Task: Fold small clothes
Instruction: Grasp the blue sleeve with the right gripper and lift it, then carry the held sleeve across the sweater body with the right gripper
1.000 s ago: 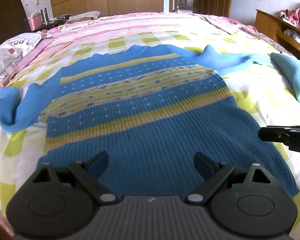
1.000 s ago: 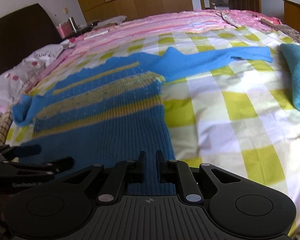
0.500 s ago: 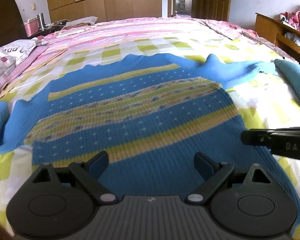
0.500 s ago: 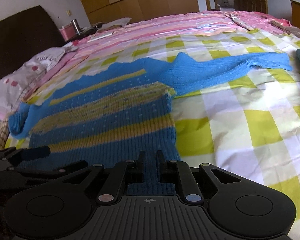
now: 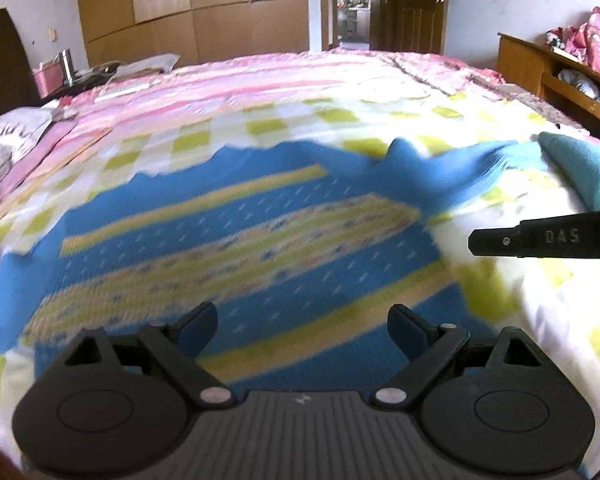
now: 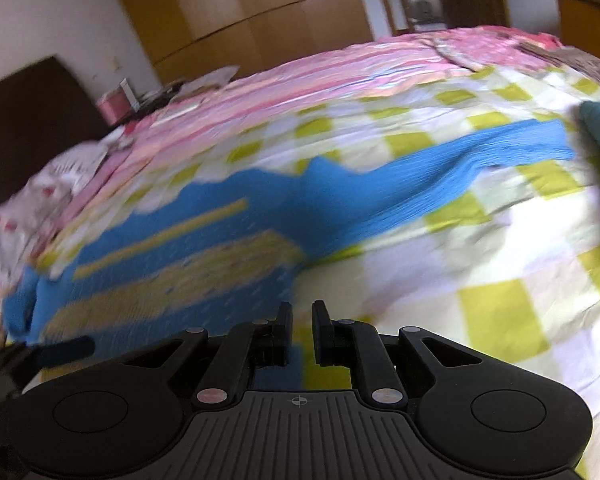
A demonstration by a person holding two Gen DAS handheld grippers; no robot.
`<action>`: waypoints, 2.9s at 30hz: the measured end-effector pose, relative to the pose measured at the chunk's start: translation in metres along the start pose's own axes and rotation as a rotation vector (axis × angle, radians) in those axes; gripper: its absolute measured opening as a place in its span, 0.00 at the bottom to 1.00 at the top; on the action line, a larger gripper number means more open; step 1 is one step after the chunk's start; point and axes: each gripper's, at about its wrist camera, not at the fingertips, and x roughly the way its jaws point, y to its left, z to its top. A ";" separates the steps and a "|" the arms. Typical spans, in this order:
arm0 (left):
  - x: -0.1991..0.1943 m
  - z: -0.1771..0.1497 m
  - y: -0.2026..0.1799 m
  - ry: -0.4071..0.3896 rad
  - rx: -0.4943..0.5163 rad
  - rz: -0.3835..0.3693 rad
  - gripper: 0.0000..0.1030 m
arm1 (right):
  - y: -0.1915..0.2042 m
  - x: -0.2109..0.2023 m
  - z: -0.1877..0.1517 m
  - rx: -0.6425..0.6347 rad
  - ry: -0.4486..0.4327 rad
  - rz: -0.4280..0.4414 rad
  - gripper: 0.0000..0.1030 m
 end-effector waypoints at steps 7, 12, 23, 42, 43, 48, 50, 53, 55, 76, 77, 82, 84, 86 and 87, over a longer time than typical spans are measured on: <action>0.023 0.020 -0.030 -0.008 0.018 -0.034 0.94 | -0.056 0.013 0.024 0.114 -0.034 -0.077 0.18; 0.033 0.025 -0.051 -0.006 0.049 -0.057 0.94 | -0.089 0.029 0.040 0.201 -0.039 -0.090 0.18; 0.050 0.033 -0.082 -0.018 0.088 -0.071 0.94 | -0.132 0.043 0.067 0.322 -0.123 -0.059 0.35; 0.055 0.038 -0.092 -0.051 0.060 -0.058 0.94 | -0.175 0.055 0.082 0.520 -0.212 -0.058 0.39; 0.054 0.037 -0.092 -0.051 0.060 -0.059 0.94 | -0.176 0.056 0.083 0.525 -0.218 -0.055 0.39; 0.049 0.034 -0.094 -0.051 0.072 -0.055 0.94 | -0.183 0.056 0.080 0.544 -0.252 -0.044 0.36; 0.046 0.032 -0.094 -0.051 0.075 -0.056 0.94 | -0.186 0.054 0.081 0.547 -0.260 -0.043 0.36; 0.042 0.029 -0.093 -0.048 0.075 -0.054 0.94 | -0.194 0.056 0.083 0.578 -0.270 -0.026 0.33; 0.038 0.026 -0.090 -0.044 0.070 -0.049 0.94 | -0.200 0.060 0.085 0.593 -0.273 -0.012 0.33; -0.014 -0.015 0.002 -0.028 0.018 0.063 0.94 | -0.015 0.013 0.070 0.047 -0.282 0.206 0.08; -0.018 -0.018 0.011 -0.027 0.010 0.069 0.94 | 0.004 0.017 0.062 -0.004 -0.263 0.215 0.08; -0.040 -0.031 0.053 -0.040 -0.033 0.103 0.94 | 0.085 0.039 0.021 -0.242 -0.159 0.220 0.08; -0.049 -0.037 0.067 -0.057 -0.053 0.121 0.94 | 0.113 0.050 0.004 -0.343 -0.121 0.213 0.08; -0.056 -0.044 0.080 -0.073 -0.077 0.135 0.94 | 0.134 0.058 -0.012 -0.425 -0.093 0.194 0.08; -0.058 -0.046 0.087 -0.079 -0.091 0.139 0.94 | 0.143 0.062 -0.022 -0.475 -0.085 0.179 0.08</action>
